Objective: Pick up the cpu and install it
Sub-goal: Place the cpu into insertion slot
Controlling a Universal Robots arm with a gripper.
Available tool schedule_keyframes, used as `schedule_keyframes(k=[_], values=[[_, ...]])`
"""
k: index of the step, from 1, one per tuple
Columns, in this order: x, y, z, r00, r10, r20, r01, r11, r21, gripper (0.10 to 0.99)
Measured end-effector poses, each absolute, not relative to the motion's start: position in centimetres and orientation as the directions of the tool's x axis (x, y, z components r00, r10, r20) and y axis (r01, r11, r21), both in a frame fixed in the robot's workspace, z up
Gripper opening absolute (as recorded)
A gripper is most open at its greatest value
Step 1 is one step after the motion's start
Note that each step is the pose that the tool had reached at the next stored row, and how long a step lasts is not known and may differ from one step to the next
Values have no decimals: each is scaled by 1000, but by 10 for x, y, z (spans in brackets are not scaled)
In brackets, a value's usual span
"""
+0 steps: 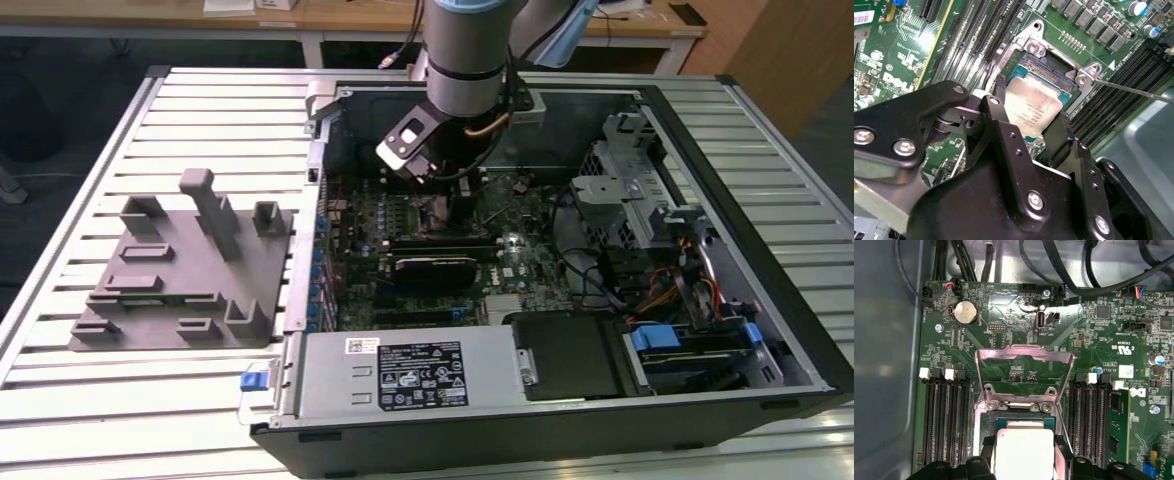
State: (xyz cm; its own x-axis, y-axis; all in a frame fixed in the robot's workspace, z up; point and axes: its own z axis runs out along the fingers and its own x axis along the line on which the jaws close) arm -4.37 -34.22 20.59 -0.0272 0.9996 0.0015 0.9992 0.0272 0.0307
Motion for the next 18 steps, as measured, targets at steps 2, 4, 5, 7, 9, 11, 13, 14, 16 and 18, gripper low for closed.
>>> schedule_keyframes(k=[2,4,5,7,9,11,13,14,16,18], values=[[-44,-342,204,-26,1000,2,999,26,31,541],[-45,-341,202,-25,1000,2,999,25,31,541],[-45,-341,202,-24,1000,2,999,24,31,541],[-45,-341,201,-17,1000,2,999,16,31,541],[-46,-341,200,-8,1000,2,999,8,31,541],[-46,-341,199,2,1000,2,1000,-2,31,541],[-46,-341,198,8,1000,1,999,-8,31,541],[-46,-341,198,8,1000,2,999,-8,31,541],[-46,-341,197,9,1000,2,999,-9,31,541],[-46,-341,196,9,1000,2,999,-9,31,541]])
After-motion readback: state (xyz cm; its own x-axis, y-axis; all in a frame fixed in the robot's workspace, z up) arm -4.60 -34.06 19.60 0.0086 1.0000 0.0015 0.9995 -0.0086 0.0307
